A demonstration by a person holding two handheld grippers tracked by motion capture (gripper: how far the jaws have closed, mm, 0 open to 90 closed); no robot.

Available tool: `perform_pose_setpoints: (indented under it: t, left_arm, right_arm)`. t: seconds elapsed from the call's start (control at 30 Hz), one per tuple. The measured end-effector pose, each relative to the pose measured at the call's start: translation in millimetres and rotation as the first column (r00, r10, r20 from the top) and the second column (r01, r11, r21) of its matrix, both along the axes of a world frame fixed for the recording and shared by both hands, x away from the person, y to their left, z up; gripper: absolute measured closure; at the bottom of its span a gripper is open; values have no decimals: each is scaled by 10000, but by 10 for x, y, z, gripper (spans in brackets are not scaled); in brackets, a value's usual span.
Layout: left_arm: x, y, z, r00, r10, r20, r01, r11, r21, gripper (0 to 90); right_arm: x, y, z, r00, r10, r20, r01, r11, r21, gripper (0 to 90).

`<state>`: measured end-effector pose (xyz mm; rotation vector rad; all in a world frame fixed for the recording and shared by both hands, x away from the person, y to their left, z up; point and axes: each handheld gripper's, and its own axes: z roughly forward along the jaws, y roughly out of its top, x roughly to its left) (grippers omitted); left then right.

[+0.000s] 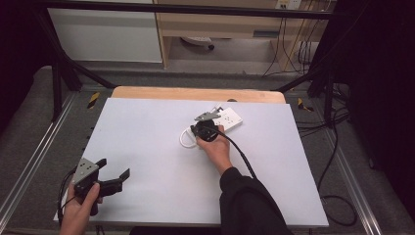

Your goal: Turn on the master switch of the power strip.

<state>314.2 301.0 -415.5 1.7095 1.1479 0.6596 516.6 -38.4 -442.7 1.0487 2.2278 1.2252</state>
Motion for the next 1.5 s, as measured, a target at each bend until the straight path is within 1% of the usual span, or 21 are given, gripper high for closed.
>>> perform_pose_setpoints:
  t: [0.5, 0.6, 0.9, 1.5]
  left_arm:
    - [-1, 2, 0, 10000, 2, 9, -2, 10000, 3, 61]
    - [-2, 4, 1, 10000, 3, 7, -3, 10000, 9, 61]
    - [-1, 0, 0, 10000, -8, 3, 8, 10000, 15, 61]
    - [-1, -3, -3, 10000, -14, -38, 15, 10000, 73, 61]
  right_arm:
    - [-22, 2, -24, 10000, -36, 90, 36, 10000, 49, 900]
    - [-26, 4, -30, 9998, -28, 180, 28, 10000, -14, 900]
    - [-25, -9, -18, 9999, -91, 78, 92, 9999, -86, 900]
    - [-34, -2, -15, 9999, -114, 108, 116, 9997, -200, 900]
